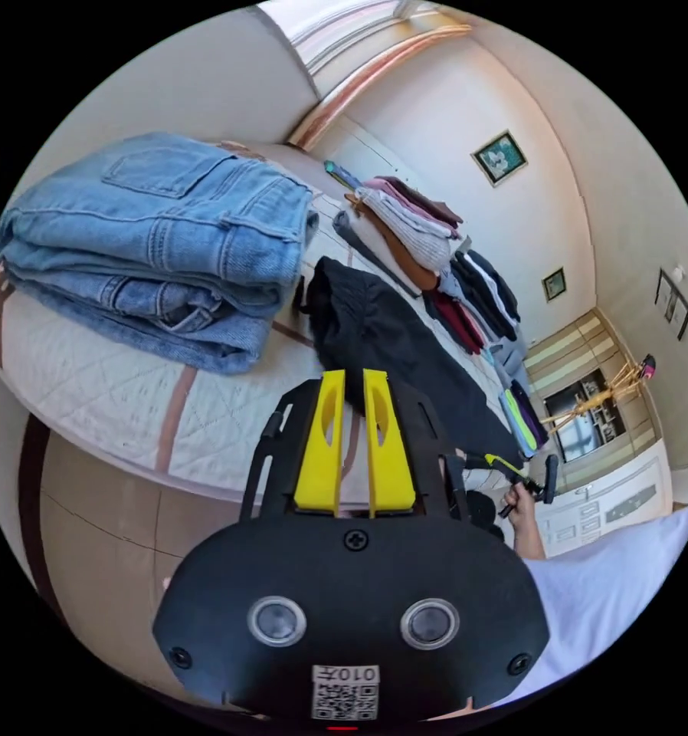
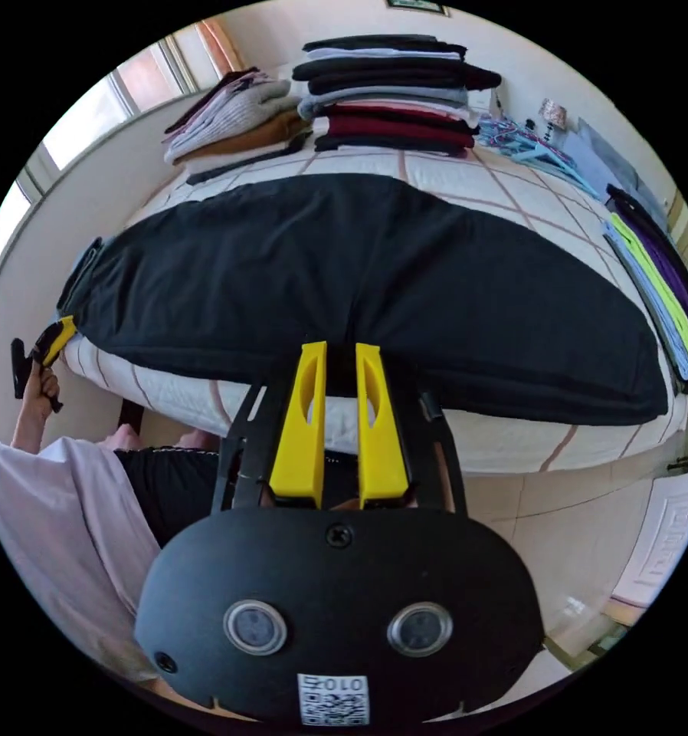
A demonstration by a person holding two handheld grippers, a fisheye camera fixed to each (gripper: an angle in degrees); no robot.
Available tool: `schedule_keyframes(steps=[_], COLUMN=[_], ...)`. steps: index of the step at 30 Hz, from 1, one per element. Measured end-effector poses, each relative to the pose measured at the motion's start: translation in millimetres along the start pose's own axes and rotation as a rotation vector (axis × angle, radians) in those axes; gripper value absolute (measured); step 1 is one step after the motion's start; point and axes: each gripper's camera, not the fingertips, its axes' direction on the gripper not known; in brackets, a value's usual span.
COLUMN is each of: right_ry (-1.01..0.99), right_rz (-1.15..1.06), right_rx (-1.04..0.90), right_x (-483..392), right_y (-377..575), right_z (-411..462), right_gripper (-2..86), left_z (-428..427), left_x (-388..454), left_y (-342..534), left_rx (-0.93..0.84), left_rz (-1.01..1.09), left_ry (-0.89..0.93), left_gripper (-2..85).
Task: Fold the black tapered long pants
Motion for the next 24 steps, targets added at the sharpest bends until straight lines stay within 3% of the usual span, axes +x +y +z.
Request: schedule_keyframes(steps=[4, 6, 12, 17, 24], right_ry=[0.023, 0.081, 0.101, 0.048, 0.065], right_rz=[0.157, 0.404, 0.833, 0.878, 0.878], right_rx=[0.223, 0.386, 0.559, 0.595, 0.591], right_x=[52.1, 115.0, 244.1, 281.2, 295.6], right_y=[23.5, 53.3, 117.9, 120.2, 96.5], right_z=[-49.3, -77.1, -88.0, -68.3, -52.4], right_gripper=[6.1, 7.6, 11.7, 12.4, 11.7], left_z=[12.4, 31.5, 114.6, 158.6, 170.1], left_x=[60.4, 97.6, 201.8, 249.7, 254.5], left_y=[27.8, 33.3, 24.1, 27.6, 38.7], left_rx=[-0.081, -0.126, -0.213, -0.281, -0.289], left_rz=[0.154, 0.266, 0.528, 0.608, 0.577], left_ry=[-0.013, -0.002, 0.193, 0.253, 0.252], left_gripper=[0.6, 0.3, 0.0, 0.0, -0.1])
